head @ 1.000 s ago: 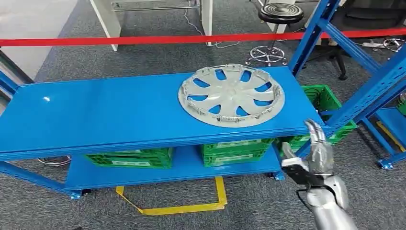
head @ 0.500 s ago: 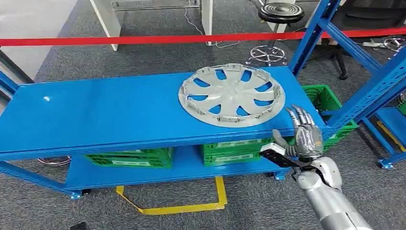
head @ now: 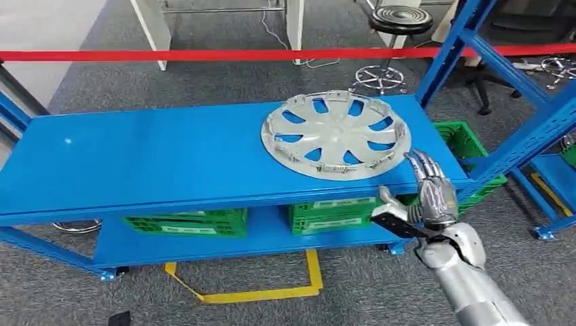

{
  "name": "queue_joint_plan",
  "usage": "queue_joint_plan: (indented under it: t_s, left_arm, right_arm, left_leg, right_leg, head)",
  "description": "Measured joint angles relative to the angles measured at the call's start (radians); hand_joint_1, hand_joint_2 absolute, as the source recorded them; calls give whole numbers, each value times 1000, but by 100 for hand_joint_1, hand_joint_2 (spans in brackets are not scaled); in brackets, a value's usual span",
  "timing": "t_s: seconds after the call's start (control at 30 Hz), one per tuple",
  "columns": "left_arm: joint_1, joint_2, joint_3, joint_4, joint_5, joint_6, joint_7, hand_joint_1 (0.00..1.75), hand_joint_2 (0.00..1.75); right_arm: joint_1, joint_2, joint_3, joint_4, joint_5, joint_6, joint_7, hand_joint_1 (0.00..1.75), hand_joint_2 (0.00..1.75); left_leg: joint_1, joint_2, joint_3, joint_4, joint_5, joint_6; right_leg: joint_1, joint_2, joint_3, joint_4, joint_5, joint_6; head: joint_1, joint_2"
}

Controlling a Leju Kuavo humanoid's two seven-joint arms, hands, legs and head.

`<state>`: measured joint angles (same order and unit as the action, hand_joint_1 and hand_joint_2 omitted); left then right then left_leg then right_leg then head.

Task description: Take the parts from the cabinet and place them on the table.

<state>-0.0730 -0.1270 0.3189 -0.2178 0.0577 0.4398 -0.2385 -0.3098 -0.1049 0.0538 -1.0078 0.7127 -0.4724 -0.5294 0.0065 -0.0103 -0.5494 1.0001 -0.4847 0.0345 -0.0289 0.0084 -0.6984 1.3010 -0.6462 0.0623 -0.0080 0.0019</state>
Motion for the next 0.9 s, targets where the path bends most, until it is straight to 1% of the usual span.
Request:
queue_joint_plan:
  t_s: [0.03,0.07,0.1,0.13,0.17,0.2,0.23,0.27,0.3,0.33,0.37,0.4,0.43,0.47,0.5,0.53,0.57,0.6,0.63,0.67,0.7,0.73,0.77,0.8,0.83,0.87,0.9]
  left_arm:
    - [0,0,-4,2,-12,3,8,0,0]
    - [1,0,-12,3,-27,7,17,0,0]
    - [0,0,-22,3,-40,9,25,0,0]
    - [-1,0,-31,3,-52,11,32,0,0]
    - [-2,0,-40,3,-59,13,37,0,0]
    - [-5,0,-46,3,-63,15,38,0,0]
    - [-5,0,-50,4,-68,16,40,0,0]
    - [-5,1,-54,5,-69,16,42,0,0]
    - [-4,1,-59,6,-71,18,44,0,0]
    - [-6,1,-63,7,-72,19,45,0,0]
    - [-6,3,-68,7,-73,20,46,0,0]
    - [-8,3,-69,7,-76,21,46,0,0]
    - [-9,3,-70,7,-76,21,46,0,0]
    - [-8,3,-71,7,-76,21,48,0,0]
    - [-7,3,-71,8,-76,21,50,0,0]
    - [-6,3,-72,8,-75,21,52,0,0]
    - [-5,3,-72,10,-75,21,52,0,0]
    - [-5,4,-72,10,-75,21,53,0,0]
    - [-6,5,-72,10,-76,21,53,0,0]
    - [-6,6,-72,10,-77,21,53,0,0]
    - [-7,8,-72,11,-78,21,55,0,0]
    - [-8,7,-73,11,-78,21,55,0,0]
    - [-8,7,-74,11,-78,19,55,0,0]
    - [-7,7,-74,11,-78,18,55,0,0]
    - [-5,7,-74,11,-78,15,54,0,0]
    - [-5,8,-74,11,-78,15,54,0,0]
    - [-7,8,-74,11,-78,15,52,0,0]
  right_arm:
    - [2,-4,0,-3,-12,24,-5,0,0]
    - [-1,-6,0,-8,-21,45,-9,0,0]
    - [-7,-7,0,-11,-26,61,-11,0,0]
    - [-14,-10,1,-15,-28,73,-12,0,0]
    - [-24,-11,2,-15,-28,84,-13,0,0]
    - [-34,-11,3,-14,-27,95,-12,0,0]
    - [-43,-11,4,-11,-25,101,-11,0,0]
    - [-47,-12,5,-11,-25,104,-11,0,0]
    - [-52,-11,6,-8,-22,108,-10,0,0]
    - [-59,-11,9,-6,-20,109,-10,0,0]
    - [-66,-11,14,-5,-17,109,-10,0,0]
    - [-75,-11,16,-3,-15,109,-9,0,0]
    - [-79,-11,20,0,-14,109,-9,0,0]
    - [-79,-11,25,2,-13,109,-9,0,0]
    - [-77,-11,27,6,-12,109,-9,0,0]
    - [-75,-11,29,9,-12,108,-10,0,0]
    - [-73,-11,31,13,-12,107,-10,0,0]
    - [-73,-11,32,16,-12,107,-10,0,0]
    - [-73,-11,33,18,-13,107,-10,0,0]
    - [-73,-11,34,20,-13,106,-10,0,0]
    - [-74,-11,34,23,-13,106,-10,0,0]
    - [-74,-11,34,26,-13,105,-10,0,0]
    - [-73,-11,34,27,-14,105,-10,0,0]
    - [-71,-11,35,30,-13,105,-10,0,0]
    - [-72,-11,35,31,-13,105,-11,0,0]
    - [-72,-11,35,31,-15,105,-11,0,0]
    - [-75,-11,38,32,-15,106,-12,0,0]
  left_leg:
    - [0,0,1,0,-1,-1]
    - [1,0,2,1,-2,-3]
    - [3,0,4,3,-5,-7]
    - [4,-1,5,9,-10,-14]
    - [4,-2,3,14,-17,-22]
    - [-2,-2,-6,28,-20,-28]
    - [-2,-3,-13,26,-16,-33]
    - [-1,-2,-14,27,-15,-36]
    - [1,-2,-12,25,-14,-38]
    - [0,-2,-12,29,-20,-45]
    - [1,-1,-18,45,-34,-50]
    - [2,1,-41,95,-61,-54]
    - [3,1,-80,174,-96,-57]
    - [3,1,-123,259,-126,-58]
    - [3,1,-157,321,-140,-58]
    - [3,1,-173,339,-130,-57]
    - [2,1,-167,314,-98,-52]
    - [1,1,-144,250,-50,-45]
    - [-3,1,-106,159,3,-35]
    - [-9,1,-74,76,39,-23]
    - [-13,3,-63,63,21,-18]
    - [-14,3,-53,35,12,-17]
    - [-15,4,-55,35,11,-17]
    - [-14,4,-53,26,10,-15]
    - [-12,3,-40,17,11,-10]
    - [-7,4,-25,6,14,-6]
    - [-7,3,-20,3,14,-3]
  right_leg:
    - [0,0,-11,8,17,0]
    - [-1,-1,0,-29,54,1]
    - [-2,-2,29,-101,103,1]
    - [-4,-4,70,-196,157,1]
    - [-3,-4,96,-251,159,2]
    - [2,-2,113,-272,154,-6]
    - [2,-2,105,-264,149,-19]
    - [4,0,103,-264,149,-22]
    - [6,0,102,-261,147,-28]
    - [1,-1,104,-266,148,-35]
    - [-1,-4,108,-267,148,-39]
    - [-1,-5,109,-267,146,-46]
    - [1,-6,110,-267,145,-51]
    - [3,-8,111,-267,143,-53]
    - [5,-8,112,-267,141,-56]
    - [7,-8,115,-267,139,-58]
    - [8,-7,118,-267,136,-59]
    - [10,-7,123,-267,134,-58]
    - [11,-7,130,-267,131,-58]
    - [11,-8,136,-268,127,-56]
    - [16,-9,134,-269,124,-51]
    - [14,-7,132,-271,124,-46]
    - [14,-9,133,-279,128,-41]
    - [14,-9,136,-268,142,-32]
    - [14,-9,140,-268,141,-29]
    - [12,-10,130,-258,128,-27]
    - [13,-9,116,-225,111,-24]
  head:
    - [0,0]
    - [0,0]
    - [0,0]
    - [0,0]
    - [0,0]
    - [2,0]
    - [-1,0]
    - [-3,0]
    - [-3,0]
    - [-4,0]
    - [-5,0]
    - [-9,0]
    - [-8,0]
    - [-8,0]
    - [-8,0]
    - [-8,0]
    - [-8,0]
    - [-8,0]
    - [-8,0]
    - [-8,0]
    - [-6,0]
    - [-8,0]
    - [-6,0]
    - [-8,0]
    - [-6,0]
    - [-6,0]
    - [-4,0]
